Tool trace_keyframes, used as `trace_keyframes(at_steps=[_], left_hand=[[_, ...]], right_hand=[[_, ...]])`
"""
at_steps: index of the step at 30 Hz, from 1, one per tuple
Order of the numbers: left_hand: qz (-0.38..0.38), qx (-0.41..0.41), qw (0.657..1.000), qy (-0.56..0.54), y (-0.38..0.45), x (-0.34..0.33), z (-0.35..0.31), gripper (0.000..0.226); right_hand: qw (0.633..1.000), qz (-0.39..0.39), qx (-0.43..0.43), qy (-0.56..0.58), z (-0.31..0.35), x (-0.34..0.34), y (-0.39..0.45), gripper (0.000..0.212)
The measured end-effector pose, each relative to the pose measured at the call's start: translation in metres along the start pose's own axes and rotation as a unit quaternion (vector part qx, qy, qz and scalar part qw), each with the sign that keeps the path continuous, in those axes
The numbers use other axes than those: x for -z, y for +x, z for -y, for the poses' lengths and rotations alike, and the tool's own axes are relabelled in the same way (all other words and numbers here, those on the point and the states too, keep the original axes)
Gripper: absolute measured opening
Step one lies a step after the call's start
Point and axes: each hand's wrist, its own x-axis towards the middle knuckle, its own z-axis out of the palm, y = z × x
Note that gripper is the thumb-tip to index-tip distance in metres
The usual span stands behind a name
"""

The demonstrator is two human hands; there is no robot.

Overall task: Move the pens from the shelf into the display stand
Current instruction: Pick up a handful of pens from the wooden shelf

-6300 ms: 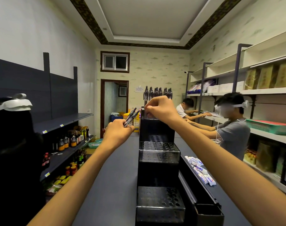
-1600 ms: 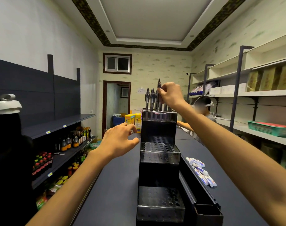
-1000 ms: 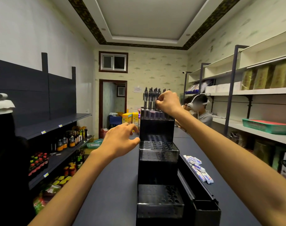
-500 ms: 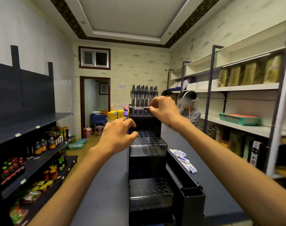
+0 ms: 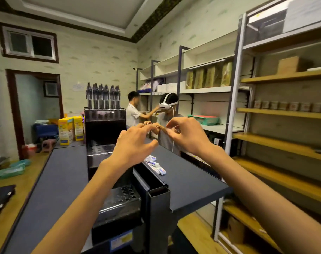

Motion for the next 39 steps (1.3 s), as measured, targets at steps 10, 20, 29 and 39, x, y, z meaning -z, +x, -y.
trace_keyframes(at_steps=[10, 20, 29, 39], left_hand=[[0.044, -0.103, 0.991, -0.076, 0.024, -0.091, -0.174, 0.041], [0.103, -0.163, 0.970, -0.148, 0.025, -0.206, -0.373, 0.039], [0.166, -0.189, 0.943, -0.216, 0.028, -0.297, -0.488, 0.036], [0.188, -0.213, 0.931, -0.231, 0.075, -0.396, -0.571, 0.033]], right_hand=[[0.992, 0.013, -0.098, -0.078, -0.140, 0.108, -0.111, 0.022], [0.963, 0.025, -0.237, -0.126, -0.301, 0.230, -0.247, 0.029], [0.940, 0.017, -0.319, -0.120, -0.409, 0.293, -0.326, 0.031], [0.917, -0.003, -0.373, -0.139, -0.531, 0.312, -0.359, 0.030]])
